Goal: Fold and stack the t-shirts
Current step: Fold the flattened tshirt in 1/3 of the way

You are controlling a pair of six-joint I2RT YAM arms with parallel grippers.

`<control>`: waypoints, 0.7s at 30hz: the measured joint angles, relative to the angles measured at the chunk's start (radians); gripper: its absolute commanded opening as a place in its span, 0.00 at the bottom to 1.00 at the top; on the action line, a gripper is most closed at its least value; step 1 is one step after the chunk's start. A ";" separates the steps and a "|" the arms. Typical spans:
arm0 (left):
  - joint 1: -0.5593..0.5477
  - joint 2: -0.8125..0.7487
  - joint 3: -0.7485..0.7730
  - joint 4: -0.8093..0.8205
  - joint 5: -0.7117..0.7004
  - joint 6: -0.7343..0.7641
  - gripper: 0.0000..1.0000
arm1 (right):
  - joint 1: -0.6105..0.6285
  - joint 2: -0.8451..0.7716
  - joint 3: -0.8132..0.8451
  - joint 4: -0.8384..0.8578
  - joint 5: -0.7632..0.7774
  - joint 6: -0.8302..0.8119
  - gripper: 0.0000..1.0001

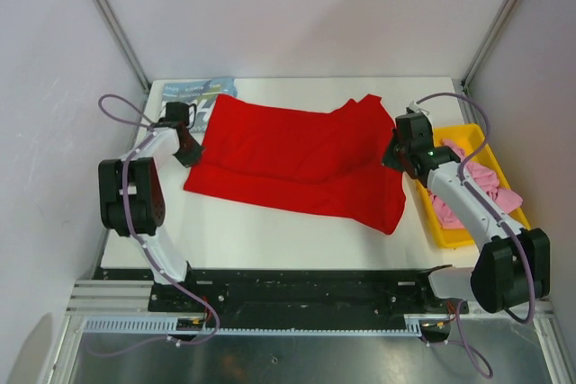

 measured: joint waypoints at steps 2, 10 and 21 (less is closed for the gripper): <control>-0.001 0.010 0.001 0.000 0.000 0.001 0.02 | 0.000 0.009 0.000 0.000 -0.001 -0.001 0.00; -0.001 0.036 0.033 -0.001 -0.001 0.015 0.32 | 0.007 0.043 0.010 0.021 -0.023 -0.020 0.00; -0.001 -0.002 0.027 0.003 -0.005 0.043 0.46 | 0.023 0.187 0.101 0.071 -0.045 -0.065 0.00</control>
